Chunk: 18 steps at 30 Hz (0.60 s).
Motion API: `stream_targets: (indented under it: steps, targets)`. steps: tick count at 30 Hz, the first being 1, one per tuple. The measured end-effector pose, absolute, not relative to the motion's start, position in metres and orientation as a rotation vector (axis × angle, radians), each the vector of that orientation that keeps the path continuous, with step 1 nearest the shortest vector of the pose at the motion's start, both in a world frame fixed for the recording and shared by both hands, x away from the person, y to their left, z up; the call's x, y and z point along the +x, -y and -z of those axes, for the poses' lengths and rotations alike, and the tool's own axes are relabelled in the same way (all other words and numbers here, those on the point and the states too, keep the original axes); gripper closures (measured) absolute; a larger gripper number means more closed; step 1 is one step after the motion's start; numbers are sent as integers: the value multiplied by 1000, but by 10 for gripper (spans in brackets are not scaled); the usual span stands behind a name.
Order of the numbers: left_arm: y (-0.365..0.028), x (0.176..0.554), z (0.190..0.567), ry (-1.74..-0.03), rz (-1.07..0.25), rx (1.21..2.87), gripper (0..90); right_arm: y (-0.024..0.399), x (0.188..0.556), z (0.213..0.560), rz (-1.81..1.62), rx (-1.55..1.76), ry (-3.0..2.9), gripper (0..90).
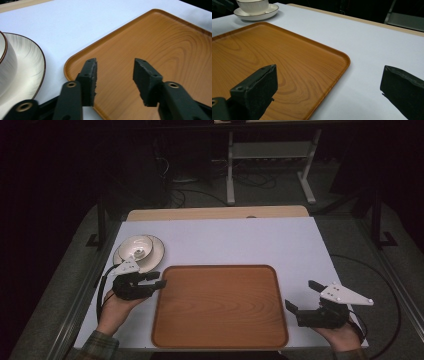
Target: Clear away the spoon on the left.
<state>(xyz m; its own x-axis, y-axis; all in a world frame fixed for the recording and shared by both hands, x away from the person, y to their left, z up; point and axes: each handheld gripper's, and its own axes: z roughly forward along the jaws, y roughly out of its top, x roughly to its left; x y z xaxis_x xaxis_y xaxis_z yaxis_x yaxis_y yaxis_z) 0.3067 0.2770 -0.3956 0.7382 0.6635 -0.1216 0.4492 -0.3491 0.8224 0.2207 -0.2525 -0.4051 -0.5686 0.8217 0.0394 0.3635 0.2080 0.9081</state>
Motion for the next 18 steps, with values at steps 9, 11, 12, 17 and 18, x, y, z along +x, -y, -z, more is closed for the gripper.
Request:
stream_targets:
  steps: [9,11,12,17,18]
  targets:
    - [-283,317,394,-878,-273,2003,769,250,222,406,-1325,1088,-2047,7]
    - [-285,318,393,-881,-277,1996,819,249,223,406,-1339,1087,-2050,7]
    - [-287,317,392,-883,-282,1990,865,248,224,407,-1328,1085,-2061,7]
    - [-291,319,389,-895,-292,1985,895,248,225,407,-1331,1081,-2056,7]
    - [-291,320,389,-901,-296,1978,895,249,225,408,-1332,1081,-2055,7]
